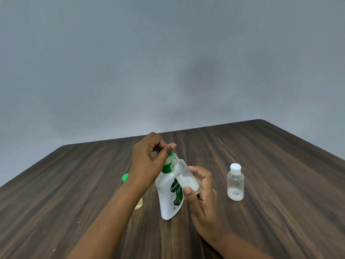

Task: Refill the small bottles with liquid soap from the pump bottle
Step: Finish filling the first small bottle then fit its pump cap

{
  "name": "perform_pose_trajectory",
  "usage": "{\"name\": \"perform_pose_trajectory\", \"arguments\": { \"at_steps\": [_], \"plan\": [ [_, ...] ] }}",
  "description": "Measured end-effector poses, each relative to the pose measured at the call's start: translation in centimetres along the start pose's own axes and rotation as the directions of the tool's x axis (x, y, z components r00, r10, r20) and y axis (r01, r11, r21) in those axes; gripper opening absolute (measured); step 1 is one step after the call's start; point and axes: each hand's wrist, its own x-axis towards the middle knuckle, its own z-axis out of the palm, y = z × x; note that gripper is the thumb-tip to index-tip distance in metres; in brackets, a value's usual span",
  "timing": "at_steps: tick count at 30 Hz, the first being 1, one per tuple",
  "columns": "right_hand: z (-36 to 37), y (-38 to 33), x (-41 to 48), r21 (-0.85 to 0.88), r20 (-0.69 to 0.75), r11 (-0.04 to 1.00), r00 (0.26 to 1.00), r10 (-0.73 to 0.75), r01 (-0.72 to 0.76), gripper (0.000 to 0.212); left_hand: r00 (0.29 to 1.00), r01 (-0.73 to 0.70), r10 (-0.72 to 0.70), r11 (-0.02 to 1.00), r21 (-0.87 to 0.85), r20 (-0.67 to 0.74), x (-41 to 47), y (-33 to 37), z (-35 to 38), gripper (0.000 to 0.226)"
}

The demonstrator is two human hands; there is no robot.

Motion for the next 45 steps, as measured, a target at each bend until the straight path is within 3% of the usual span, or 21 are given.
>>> {"name": "perform_pose_trajectory", "arguments": {
  "at_steps": [9,19,26,36,45],
  "plan": [
    [0.0,0.1,-0.2,-0.003,0.007,1.0,1.0,-0.022,0.023,0.039,0.995,0.071,-0.075,0.995,-0.064,-0.063,-1.5,-0.7,0.6,0.031],
    [0.3,0.0,0.1,0.039,-0.001,0.999,1.0,-0.016,0.016,0.045,1.0,0.013,-0.011,0.997,0.071,-0.019,-0.1,0.4,-0.1,0.027],
    [0.1,-0.1,-0.1,0.017,0.013,1.0,1.0,-0.013,0.013,0.042,0.996,0.052,-0.053,0.998,-0.016,-0.073,-1.5,-0.3,0.5,0.033],
    [0.2,-0.3,0.1,0.047,0.006,0.999,1.0,-0.023,0.022,0.044,0.998,0.055,-0.053,0.998,0.04,-0.044,-0.2,0.7,0.1,0.027],
    [-0.1,-0.5,-0.3,0.025,0.018,1.0,1.0,-0.019,0.019,0.043,0.99,0.088,-0.092,0.995,-0.048,-0.104,-1.5,-0.2,0.6,0.029]
  ]
}}
